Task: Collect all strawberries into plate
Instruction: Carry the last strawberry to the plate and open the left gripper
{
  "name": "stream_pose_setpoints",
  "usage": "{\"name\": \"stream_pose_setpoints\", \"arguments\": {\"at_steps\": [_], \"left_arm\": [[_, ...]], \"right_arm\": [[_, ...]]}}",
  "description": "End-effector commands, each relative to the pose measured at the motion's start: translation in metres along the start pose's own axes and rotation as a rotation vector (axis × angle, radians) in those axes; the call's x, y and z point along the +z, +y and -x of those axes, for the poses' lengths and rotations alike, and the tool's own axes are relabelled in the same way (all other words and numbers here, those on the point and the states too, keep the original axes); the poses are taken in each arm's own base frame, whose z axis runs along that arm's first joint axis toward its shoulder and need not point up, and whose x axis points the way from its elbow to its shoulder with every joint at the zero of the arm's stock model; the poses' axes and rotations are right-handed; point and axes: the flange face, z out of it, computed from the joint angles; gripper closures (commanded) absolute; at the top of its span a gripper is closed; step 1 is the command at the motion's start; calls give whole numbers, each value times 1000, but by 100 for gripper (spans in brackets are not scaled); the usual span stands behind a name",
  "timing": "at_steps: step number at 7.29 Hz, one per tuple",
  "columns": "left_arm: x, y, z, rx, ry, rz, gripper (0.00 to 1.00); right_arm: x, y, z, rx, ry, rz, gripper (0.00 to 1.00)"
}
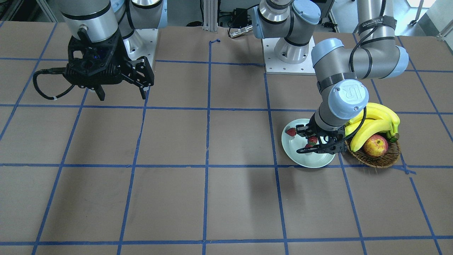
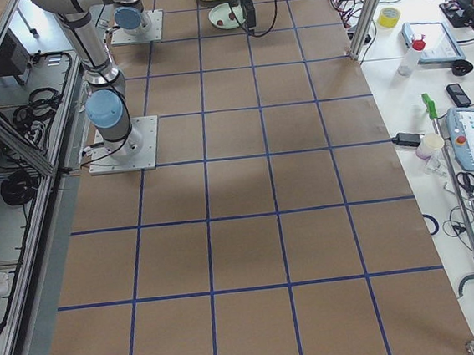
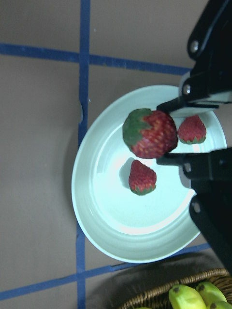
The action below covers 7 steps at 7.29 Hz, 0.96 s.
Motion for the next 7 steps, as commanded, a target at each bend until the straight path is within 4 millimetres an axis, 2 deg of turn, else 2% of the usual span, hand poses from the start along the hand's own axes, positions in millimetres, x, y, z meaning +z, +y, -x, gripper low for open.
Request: {"name": "stream_pose_setpoints", "arguments": {"at_steps": [1, 2, 3, 4, 5, 6, 7], "left_arm": [[23, -3, 3, -8, 96, 9, 100], [28, -1, -2, -3, 123, 18, 100], [31, 0, -2, -3, 126, 26, 50], [29, -1, -1, -11, 128, 20, 16], [26, -2, -1, -21, 126, 15, 0], [11, -7, 2, -11, 115, -16, 0], [-30, -16, 1, -9, 109, -80, 0]], "right_arm": [[0, 0, 0, 0, 0, 0, 0], [0, 0, 0, 0, 0, 0, 0], [0, 0, 0, 0, 0, 0, 0], [0, 0, 0, 0, 0, 0, 0], [0, 0, 0, 0, 0, 0, 0], [0, 0, 0, 0, 0, 0, 0], [0, 0, 0, 0, 0, 0, 0]]}}
